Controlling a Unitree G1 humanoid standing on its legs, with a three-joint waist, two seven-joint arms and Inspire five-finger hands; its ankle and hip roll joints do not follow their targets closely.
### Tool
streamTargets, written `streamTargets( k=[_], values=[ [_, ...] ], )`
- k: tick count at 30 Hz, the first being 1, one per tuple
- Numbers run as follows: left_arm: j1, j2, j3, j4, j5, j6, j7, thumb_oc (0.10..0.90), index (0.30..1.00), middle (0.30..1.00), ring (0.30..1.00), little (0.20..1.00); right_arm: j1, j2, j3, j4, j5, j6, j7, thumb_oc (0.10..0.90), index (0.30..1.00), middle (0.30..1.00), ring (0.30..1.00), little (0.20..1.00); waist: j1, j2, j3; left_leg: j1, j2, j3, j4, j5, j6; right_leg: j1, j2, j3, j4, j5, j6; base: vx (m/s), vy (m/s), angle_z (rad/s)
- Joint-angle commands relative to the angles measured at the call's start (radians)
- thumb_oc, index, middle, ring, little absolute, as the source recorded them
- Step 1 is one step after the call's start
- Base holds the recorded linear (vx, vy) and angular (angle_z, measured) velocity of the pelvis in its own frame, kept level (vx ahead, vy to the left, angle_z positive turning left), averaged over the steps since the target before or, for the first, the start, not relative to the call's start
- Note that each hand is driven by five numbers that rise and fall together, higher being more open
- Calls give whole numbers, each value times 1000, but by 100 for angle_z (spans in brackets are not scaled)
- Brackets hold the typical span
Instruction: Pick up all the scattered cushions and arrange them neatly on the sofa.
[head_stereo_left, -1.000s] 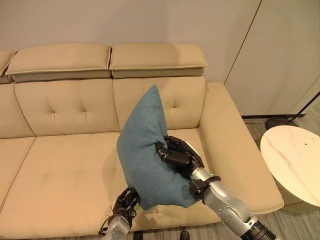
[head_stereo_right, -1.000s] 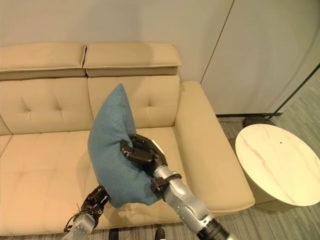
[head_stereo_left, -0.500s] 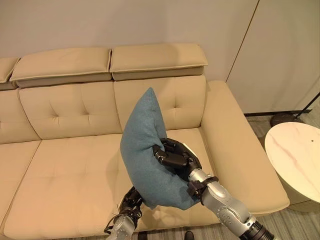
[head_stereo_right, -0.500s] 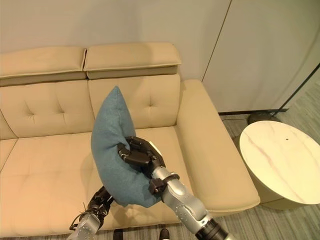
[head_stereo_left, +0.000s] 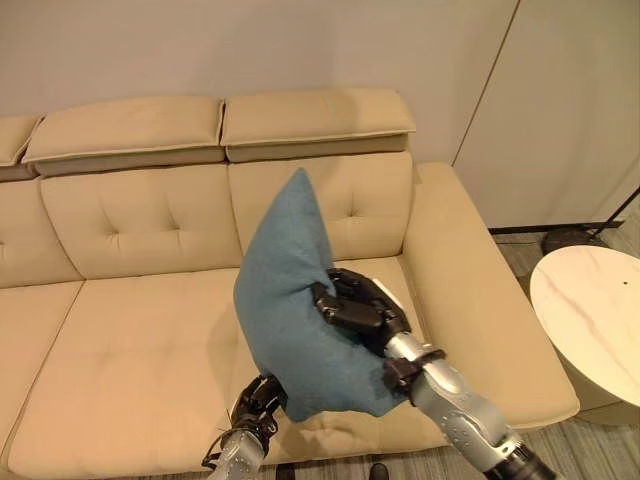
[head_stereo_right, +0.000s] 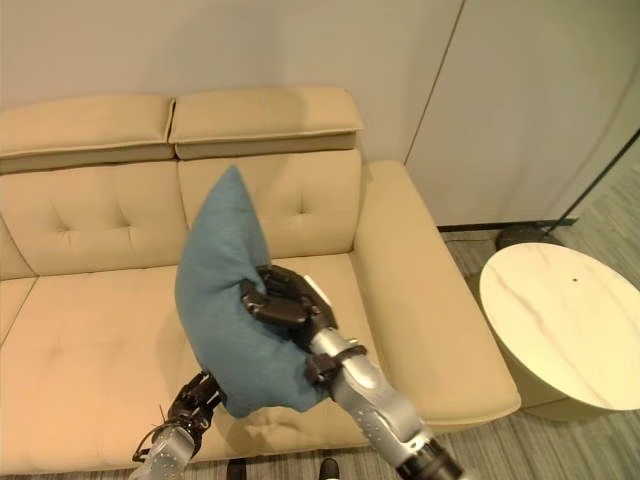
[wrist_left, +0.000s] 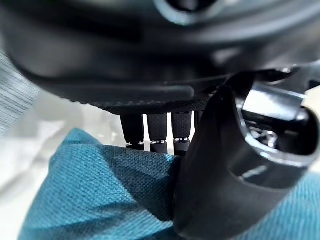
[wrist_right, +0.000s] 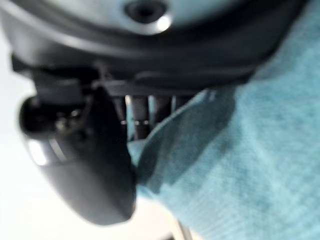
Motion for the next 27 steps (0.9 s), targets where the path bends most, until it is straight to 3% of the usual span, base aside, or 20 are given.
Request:
streamTargets(
  k=[1,5,12,27],
  values=[
    [-117,62,103,-105,54,-122,-89,400,300,300,300,300,42,6,-137,-181,-56,-157,51,400,300,300,300,300,-9,-30,-91,-3,29,6,2,-86,-18,33,-74,-3,12,-59,65,41,5,4],
    [-82,125,188,-158,118,-156,-67,400,300,300,300,300,125,22,-247,-78,-159,-162,23,400,300,300,300,300,-8,-19,-91,0,27,3,2,-87,-17,33,-75,-5,12,-60,68,23,9,-3],
    [-36,148,253,-170,189,-165,-49,400,300,300,300,300,190,95,-318,43,-253,-157,-24,400,300,300,300,300,-2,-6,-93,5,18,-2,2,-93,-12,40,-81,-11,12,-66,71,24,14,-2],
    [-79,215,124,-168,404,-136,-43,400,300,300,300,300,123,99,-268,264,-365,-121,-79,400,300,300,300,300,5,-12,-64,-29,-14,-17,2,-92,6,17,-101,-15,12,-54,84,20,51,2]
  ],
)
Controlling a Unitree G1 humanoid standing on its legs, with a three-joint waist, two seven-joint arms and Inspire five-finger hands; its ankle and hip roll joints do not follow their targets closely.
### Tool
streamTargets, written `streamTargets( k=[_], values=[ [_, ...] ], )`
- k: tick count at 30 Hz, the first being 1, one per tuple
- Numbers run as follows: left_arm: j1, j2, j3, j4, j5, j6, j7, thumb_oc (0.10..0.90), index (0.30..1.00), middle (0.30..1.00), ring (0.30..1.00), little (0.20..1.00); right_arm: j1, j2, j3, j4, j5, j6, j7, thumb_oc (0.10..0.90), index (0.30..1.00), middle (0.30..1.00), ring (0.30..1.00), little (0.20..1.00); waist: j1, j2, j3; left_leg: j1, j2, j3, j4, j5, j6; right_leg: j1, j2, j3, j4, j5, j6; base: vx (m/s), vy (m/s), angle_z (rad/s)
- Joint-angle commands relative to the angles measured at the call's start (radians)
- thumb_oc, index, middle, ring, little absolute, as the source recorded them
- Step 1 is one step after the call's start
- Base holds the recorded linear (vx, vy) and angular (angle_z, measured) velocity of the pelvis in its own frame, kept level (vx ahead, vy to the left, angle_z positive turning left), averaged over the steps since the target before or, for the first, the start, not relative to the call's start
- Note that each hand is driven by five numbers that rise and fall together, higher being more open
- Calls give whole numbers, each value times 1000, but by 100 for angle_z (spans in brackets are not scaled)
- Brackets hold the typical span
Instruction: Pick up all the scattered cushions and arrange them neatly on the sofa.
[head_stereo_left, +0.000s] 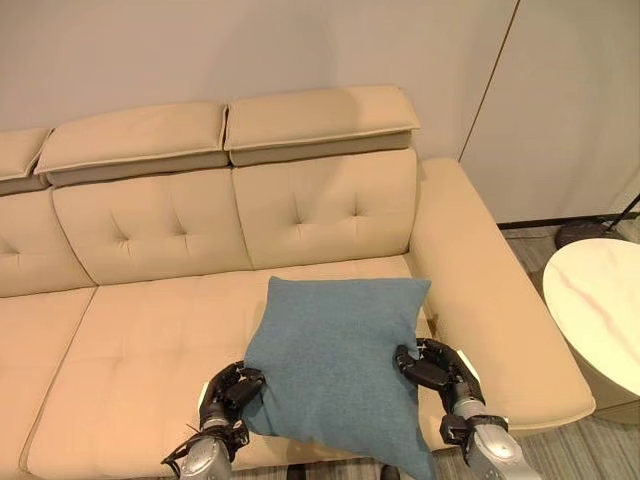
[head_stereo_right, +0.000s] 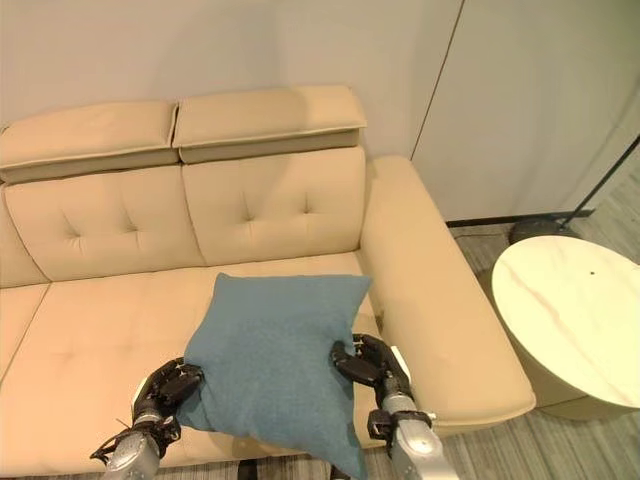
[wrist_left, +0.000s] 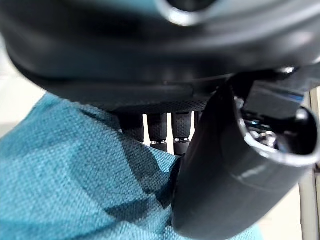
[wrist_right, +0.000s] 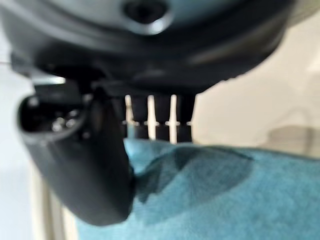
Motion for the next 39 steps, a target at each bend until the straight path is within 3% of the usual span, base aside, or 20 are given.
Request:
streamTargets(
  k=[1,8,12,13,14,15,17,20,22,24,29,30,31,33,34,35,38,39],
  values=[
    [-150,114,65,-61,23,-131,1,400,300,300,300,300,-90,-15,-35,-104,-9,-120,-10,400,300,300,300,300,8,-54,-61,-23,-10,-15,2,-87,-5,24,-98,-14,12,-47,80,23,77,-1],
    [-96,83,54,-119,5,-121,-12,400,300,300,300,300,-44,18,-57,-106,5,-111,2,400,300,300,300,300,20,-70,-51,-8,-57,-19,9,-109,38,26,-147,-1,35,-36,107,8,177,-1],
    [-37,71,40,-155,-1,-104,-52,400,300,300,300,300,5,57,-96,-118,21,-113,13,400,300,300,300,300,33,-72,-19,-35,-99,-37,85,-149,81,-54,-203,11,232,-42,115,-74,233,4],
    [-22,71,37,-167,8,-103,-59,400,300,300,300,300,8,70,-96,-115,29,-116,12,400,300,300,300,300,37,-66,13,-29,-118,-40,99,-156,105,-115,-243,4,364,27,112,-106,253,8],
    [-22,71,37,-167,8,-103,-59,400,300,300,300,300,8,70,-96,-115,29,-116,12,400,300,300,300,300,38,-67,13,-30,-119,-39,99,-156,106,-118,-244,6,368,26,113,-113,305,9],
    [-8,72,34,-161,10,-99,-65,400,300,300,300,300,13,82,-90,-108,41,-119,10,400,300,300,300,300,41,-53,34,-14,-121,-42,90,-156,123,-157,-255,-8,477,45,93,-35,189,11],
    [4,68,25,-156,19,-96,-68,400,300,300,300,300,30,93,-85,-110,54,-121,14,400,300,300,300,300,35,-43,43,14,-126,-67,67,-150,127,-191,-187,9,549,-26,61,18,162,14],
    [23,60,15,-158,28,-96,-72,400,300,300,300,300,22,78,-60,-94,75,-129,19,400,300,300,300,300,28,-42,45,31,-145,-91,42,-138,123,-211,-32,-13,470,-127,31,32,23,31],
    [27,61,15,-146,45,-88,-65,400,300,300,300,300,14,65,-53,-91,49,-136,15,400,300,300,300,300,32,-49,40,23,-154,-92,43,-137,120,-181,-7,-38,409,-137,19,21,-45,23],
    [33,59,16,-147,43,-91,-73,400,300,300,300,300,33,66,-47,-99,84,-133,5,400,300,300,300,300,34,-63,24,12,-165,-116,55,-138,107,-142,42,21,287,-142,1,59,-119,45],
    [69,52,37,-154,25,-90,-72,400,300,300,300,300,27,45,-22,-103,87,-126,22,400,300,300,300,300,53,-63,8,-2,-166,-104,95,-156,96,-80,48,22,177,-113,-5,48,-86,13],
    [50,59,32,-149,31,-90,-72,400,300,300,300,300,20,40,-25,-116,96,-129,22,400,300,300,300,300,54,-65,19,-50,-166,-90,188,-176,70,-71,42,13,165,-112,-9,-60,-51,8],
    [33,62,29,-146,41,-91,-69,400,300,300,300,300,13,34,-29,-127,97,-134,24,400,300,300,300,300,46,-69,27,-75,-153,-57,237,-190,49,-66,30,-1,165,-117,-12,-82,-49,12],
    [9,59,24,-141,38,-102,-61,400,300,300,300,300,-10,25,-25,-129,99,-139,16,400,300,300,300,300,35,-67,36,-120,-114,-3,314,-202,40,-61,19,-9,169,-129,-24,-31,32,30],
    [4,57,35,-135,37,-104,-51,400,300,300,300,300,-26,20,-19,-133,96,-138,17,400,300,300,300,300,32,-71,32,-124,-70,17,305,-194,38,-55,12,-2,169,-135,-25,18,52,22],
    [4,56,35,-135,37,-103,-51,400,300,300,300,300,-27,20,-18,-133,96,-138,17,400,300,300,300,300,33,-71,32,-123,-70,18,303,-194,38,-54,12,-1,169,-135,-25,62,71,2],
    [-6,62,43,-138,38,-104,-30,400,300,300,300,300,-48,1,-17,-131,73,-138,13,400,300,300,300,300,38,-84,21,-137,2,-26,228,-121,21,-52,-1,15,178,-149,-19,75,78,-14],
    [-6,62,43,-138,38,-104,-30,400,300,300,300,300,-48,1,-17,-131,73,-138,13,400,300,300,300,300,38,-84,21,-137,2,-26,228,-121,21,-52,-1,15,178,-149,-19,75,89,-12]
  ],
)
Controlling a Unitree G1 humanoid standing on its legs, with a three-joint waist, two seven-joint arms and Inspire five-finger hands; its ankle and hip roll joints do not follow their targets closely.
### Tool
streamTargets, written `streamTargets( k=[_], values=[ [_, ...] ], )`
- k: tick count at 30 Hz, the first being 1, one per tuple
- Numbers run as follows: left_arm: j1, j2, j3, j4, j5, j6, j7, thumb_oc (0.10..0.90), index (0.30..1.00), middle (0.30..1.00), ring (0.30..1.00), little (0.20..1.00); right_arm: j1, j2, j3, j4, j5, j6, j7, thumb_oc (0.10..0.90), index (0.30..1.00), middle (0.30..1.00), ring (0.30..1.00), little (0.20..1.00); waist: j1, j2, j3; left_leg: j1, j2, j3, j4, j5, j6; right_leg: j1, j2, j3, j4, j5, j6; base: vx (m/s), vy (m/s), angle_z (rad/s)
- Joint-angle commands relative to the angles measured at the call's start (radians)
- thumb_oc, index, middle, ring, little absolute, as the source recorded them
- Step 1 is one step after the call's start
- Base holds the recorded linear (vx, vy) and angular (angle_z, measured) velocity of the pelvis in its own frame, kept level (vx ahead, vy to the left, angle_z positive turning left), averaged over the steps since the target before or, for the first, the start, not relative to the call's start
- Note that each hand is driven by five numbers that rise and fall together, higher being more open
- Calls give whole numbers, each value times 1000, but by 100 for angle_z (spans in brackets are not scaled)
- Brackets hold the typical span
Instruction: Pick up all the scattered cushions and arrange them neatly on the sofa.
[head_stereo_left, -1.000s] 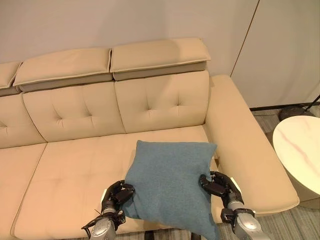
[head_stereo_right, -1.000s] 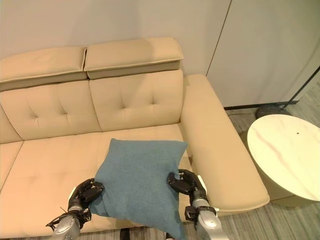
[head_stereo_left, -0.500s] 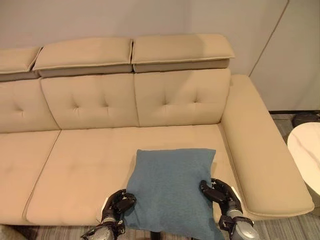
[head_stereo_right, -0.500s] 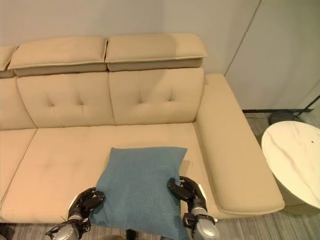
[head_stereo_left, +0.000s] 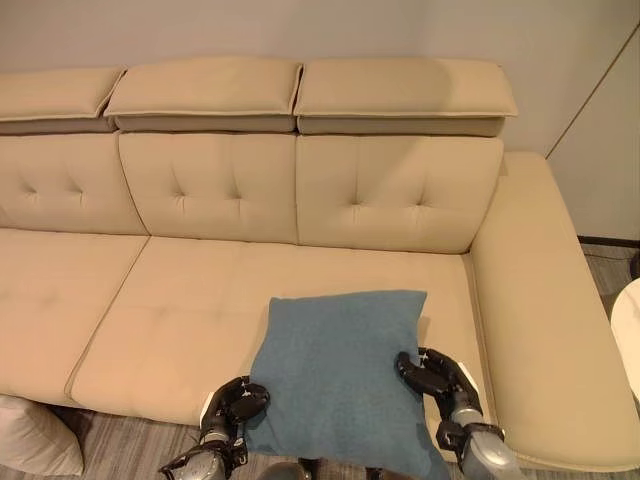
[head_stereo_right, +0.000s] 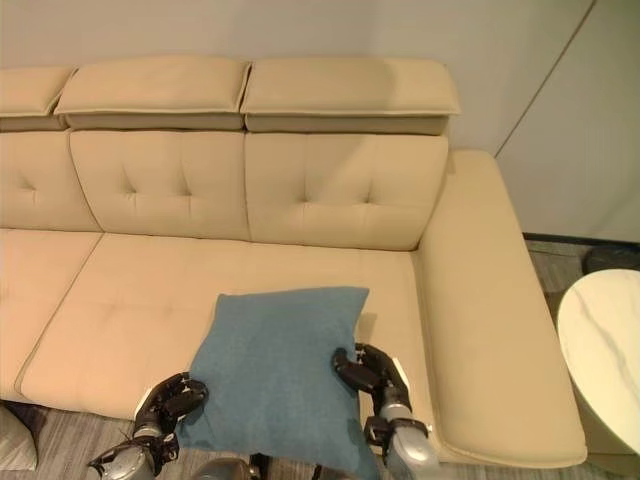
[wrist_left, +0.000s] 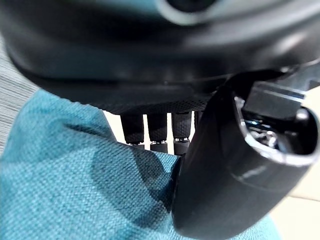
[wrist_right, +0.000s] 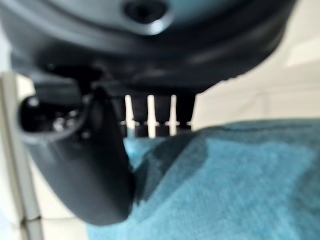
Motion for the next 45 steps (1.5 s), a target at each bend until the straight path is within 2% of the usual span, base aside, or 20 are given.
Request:
streamTargets(
  k=[1,3,4,6,8,12,16,21,22,24,25,27,28,30,32,34,38,41,44,45],
  values=[
    [-57,41,68,-138,0,-130,2,400,300,300,300,300,-52,-40,-18,-131,-3,-139,25,400,300,300,300,300,-11,-32,-76,-47,129,-1,-28,-23,-54,78,13,31,-94,-15,78,92,116,5],
    [-77,40,60,-126,14,-137,13,400,300,300,300,300,-59,-69,-34,-130,-44,-143,22,400,300,300,300,300,-16,-29,-82,-62,171,-32,-112,21,-74,90,4,41,-86,-40,88,179,242,4],
    [-98,45,52,-107,28,-141,2,400,300,300,300,300,-60,-89,-48,-131,-90,-138,28,400,300,300,300,300,-24,-8,-104,-14,189,-16,-192,50,-95,99,0,37,-82,-45,99,234,307,2],
    [-103,48,43,-99,44,-141,-2,400,300,300,300,300,-62,-94,-55,-128,-111,-139,28,400,300,300,300,300,-28,-5,-118,2,182,-13,-207,54,-101,102,-7,35,-81,-39,103,161,209,-3],
    [-109,70,28,-102,83,-144,-13,400,300,300,300,300,-75,-111,-70,-124,-172,-133,19,400,300,300,300,300,-31,-11,-137,38,144,-9,-207,31,-88,112,-40,51,-92,-8,125,203,275,-26],
    [-133,100,13,-104,122,-143,-7,400,300,300,300,300,-113,-123,-70,-92,-210,-128,-2,400,300,300,300,300,-23,-23,-145,61,121,15,-201,7,-72,123,-67,72,-112,8,145,140,169,-28],
    [-205,110,-27,-85,155,-147,45,400,300,300,300,300,-207,-157,-70,-51,-285,-130,-89,400,300,300,300,300,-16,-40,-149,58,97,29,-194,-18,-51,121,-91,82,-130,22,163,78,82,-10],
    [-507,156,-142,-81,208,-166,179,400,300,300,300,300,-545,-227,13,11,-300,-129,-245,400,300,300,300,300,-17,-52,-105,-58,82,35,-174,-14,-45,13,-104,101,-145,57,170,-98,15,-3],
    [-507,156,-141,-81,208,-166,179,400,300,300,300,300,-545,-228,13,12,-300,-129,-245,400,300,300,300,300,-17,-52,-106,-59,82,35,-173,-14,-45,11,-104,101,-145,56,170,-224,11,-12],
    [-679,189,-144,-106,232,-186,278,400,300,300,300,300,-718,-266,41,-20,-333,-131,-318,400,300,300,300,300,-24,-43,-69,-149,80,38,-165,5,-48,-87,-101,120,-141,84,167,-210,9,-22],
    [-679,189,-144,-105,232,-186,278,400,300,300,300,300,-719,-266,41,-19,-333,-131,-318,400,300,300,300,300,-24,-43,-70,-151,80,38,-164,5,-48,-89,-101,120,-140,84,167,-157,10,-18],
    [-846,222,-159,-105,238,-209,363,400,300,300,300,300,-893,-341,65,-3,-379,-130,-403,400,300,300,300,300,-30,-34,-43,-219,78,36,-164,25,-52,-165,-99,127,-131,102,164,-140,1,-14],
    [-851,222,-158,-103,238,-210,363,400,300,300,300,300,-899,-342,67,0,-378,-131,-403,400,300,300,300,300,-30,-33,-44,-228,78,36,-163,29,-51,-172,-98,127,-132,107,164,-133,1,-8],
    [-1064,298,-203,-64,320,-198,467,400,300,300,300,300,-1117,-433,136,75,-398,-121,-475,400,300,300,300,300,-32,-24,-17,-294,77,37,-159,52,-62,-239,-100,127,-121,117,164,-154,-2,-3],
    [-1115,319,-200,-54,338,-194,494,400,300,300,300,300,-1180,-446,161,102,-399,-120,-496,400,300,300,300,300,-34,-17,-7,-316,76,34,-159,62,-64,-264,-101,130,-119,124,164,-106,10,-4],
    [-1264,390,-227,-27,394,-175,562,400,300,300,300,300,-1337,-513,228,162,-443,-105,-550,400,300,300,300,300,-33,-7,17,-363,80,33,-158,77,-73,-319,-99,131,-113,133,168,-124,-2,0],
    [-1368,447,-197,-53,458,-176,672,400,300,300,300,300,-1461,-553,260,154,-518,-104,-640,400,300,300,300,300,-30,6,38,-423,85,33,-177,107,-82,-386,-94,134,-128,157,172,-61,-3,-1],
    [-1367,459,-148,-122,500,-187,737,400,300,300,300,300,-1482,-554,240,114,-562,-106,-684,400,300,300,300,300,-27,9,37,-456,86,33,-204,125,-91,-424,-89,132,-148,168,176,-42,0,-3],
    [-1378,411,-150,-72,447,-183,766,400,300,300,300,300,-1525,-576,279,154,-593,-85,-717,400,300,300,300,300,-27,7,27,-491,85,30,-208,139,-96,-451,-90,126,-160,180,178,-17,-49,16],
    [-1399,349,-173,-49,375,-203,760,400,300,300,300,300,-1565,-578,321,189,-598,-54,-726,400,300,300,300,300,-29,3,29,-510,82,22,-212,143,-99,-463,-91,122,-168,185,180,-38,-19,21]
  ],
)
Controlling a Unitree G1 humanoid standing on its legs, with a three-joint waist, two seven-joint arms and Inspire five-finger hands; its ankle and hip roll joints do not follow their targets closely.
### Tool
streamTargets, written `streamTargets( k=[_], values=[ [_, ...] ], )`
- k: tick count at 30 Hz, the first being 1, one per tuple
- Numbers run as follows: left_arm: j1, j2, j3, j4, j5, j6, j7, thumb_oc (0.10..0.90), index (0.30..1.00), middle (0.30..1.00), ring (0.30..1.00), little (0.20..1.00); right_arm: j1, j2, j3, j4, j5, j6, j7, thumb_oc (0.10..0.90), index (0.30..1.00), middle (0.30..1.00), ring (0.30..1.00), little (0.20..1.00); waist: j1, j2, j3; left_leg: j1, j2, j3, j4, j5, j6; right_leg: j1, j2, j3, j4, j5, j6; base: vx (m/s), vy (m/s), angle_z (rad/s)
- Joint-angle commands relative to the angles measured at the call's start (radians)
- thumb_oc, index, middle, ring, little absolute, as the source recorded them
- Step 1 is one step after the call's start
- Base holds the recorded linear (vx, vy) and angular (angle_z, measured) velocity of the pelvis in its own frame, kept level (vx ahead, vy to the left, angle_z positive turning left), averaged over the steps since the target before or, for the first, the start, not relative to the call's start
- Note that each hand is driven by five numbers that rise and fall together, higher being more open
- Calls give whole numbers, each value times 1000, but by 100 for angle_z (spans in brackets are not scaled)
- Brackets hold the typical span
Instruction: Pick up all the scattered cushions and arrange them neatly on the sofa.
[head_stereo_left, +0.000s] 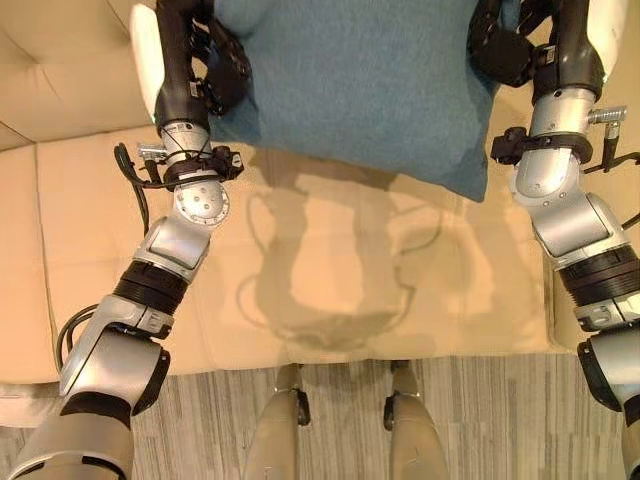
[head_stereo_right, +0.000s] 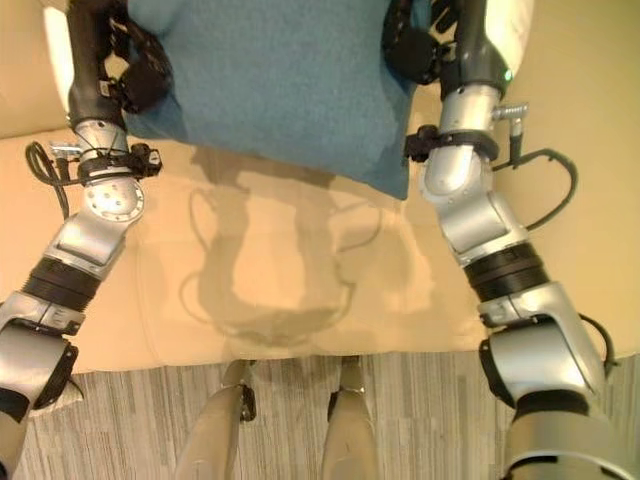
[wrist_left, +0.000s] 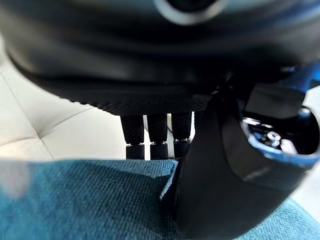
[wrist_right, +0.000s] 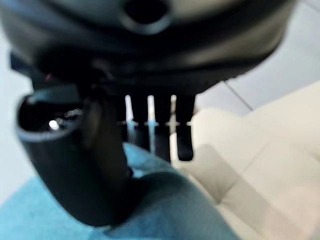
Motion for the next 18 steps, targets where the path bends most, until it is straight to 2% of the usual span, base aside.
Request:
streamTargets(
  k=[1,2,4,6,7,8,9,10,11,12,15,18],
  values=[
    [-195,15,60,13,-58,-131,124,400,300,300,300,300,-284,-87,28,-20,-109,-53,-132,400,300,300,300,300,27,12,-139,78,36,-33,-199,28,-45,-84,44,4,98,-84,24,-29,-38,-14],
    [-210,3,26,90,-67,-98,113,400,300,300,300,300,-332,-94,87,52,-86,-42,-137,400,300,300,300,300,32,9,-130,69,34,-37,-200,26,-49,-88,44,-2,90,-83,27,-30,-10,-37],
    [-216,-16,22,109,-102,-105,97,400,300,300,300,300,-368,-93,127,91,-74,-32,-133,400,300,300,300,300,33,9,-121,61,32,-38,-200,35,-48,-94,44,-3,83,-71,28,-33,-13,-27],
    [-223,-67,-17,211,-193,-104,27,400,300,300,300,300,-442,-74,216,218,-27,-4,-96,400,300,300,300,300,37,3,-108,54,26,-40,-200,36,-52,-96,42,-9,70,-61,31,-13,-11,26],
    [-227,-67,-15,215,-195,-106,25,400,300,300,300,300,-451,-73,224,225,-25,-7,-96,400,300,300,300,300,36,6,-106,54,26,-40,-200,36,-52,-95,41,-9,69,-61,32,-36,-1,35],
    [-235,-85,-53,301,-247,-84,-45,400,300,300,300,300,-503,-67,302,329,15,4,-48,400,300,300,300,300,39,4,-100,41,22,-40,-200,43,-54,-101,38,-12,60,-47,33,-23,-2,16],
    [-238,-85,-51,304,-249,-86,-46,400,300,300,300,300,-509,-66,307,334,17,2,-48,400,300,300,300,300,38,6,-99,40,22,-40,-200,44,-54,-102,39,-12,59,-47,33,-39,-5,3],
    [-225,-112,-67,343,-302,-68,-89,762,844,844,844,844,-542,-49,352,410,70,26,4,541,512,512,512,512,43,1,-93,32,19,-40,-200,46,-56,-103,39,-17,46,-39,34,-23,-2,-14],
    [-220,-124,-78,374,-323,-58,-120,800,900,900,900,900,-555,-40,380,467,90,31,28,750,825,825,825,825,43,0,-88,29,18,-40,-200,49,-58,-102,40,-19,41,-34,36,-25,-4,-13],
    [-219,-142,-84,406,-349,-46,-138,800,900,900,900,900,-567,-30,386,498,115,33,40,800,900,900,900,900,43,2,-86,26,17,-40,-200,52,-59,-103,40,-21,37,-31,36,0,0,0],
    [-217,-184,-109,478,-377,-11,-195,800,900,900,900,900,-564,4,376,568,200,23,70,800,900,900,900,900,42,4,-77,19,14,-44,-200,56,-62,-101,41,-24,28,-23,38,-3,4,7],
    [-202,-194,-122,519,-380,12,-236,800,900,900,900,900,-556,6,373,561,232,8,93,800,900,900,900,900,43,6,-82,14,13,-46,-200,59,-65,-100,41,-31,19,-16,41,8,3,3]
  ],
)
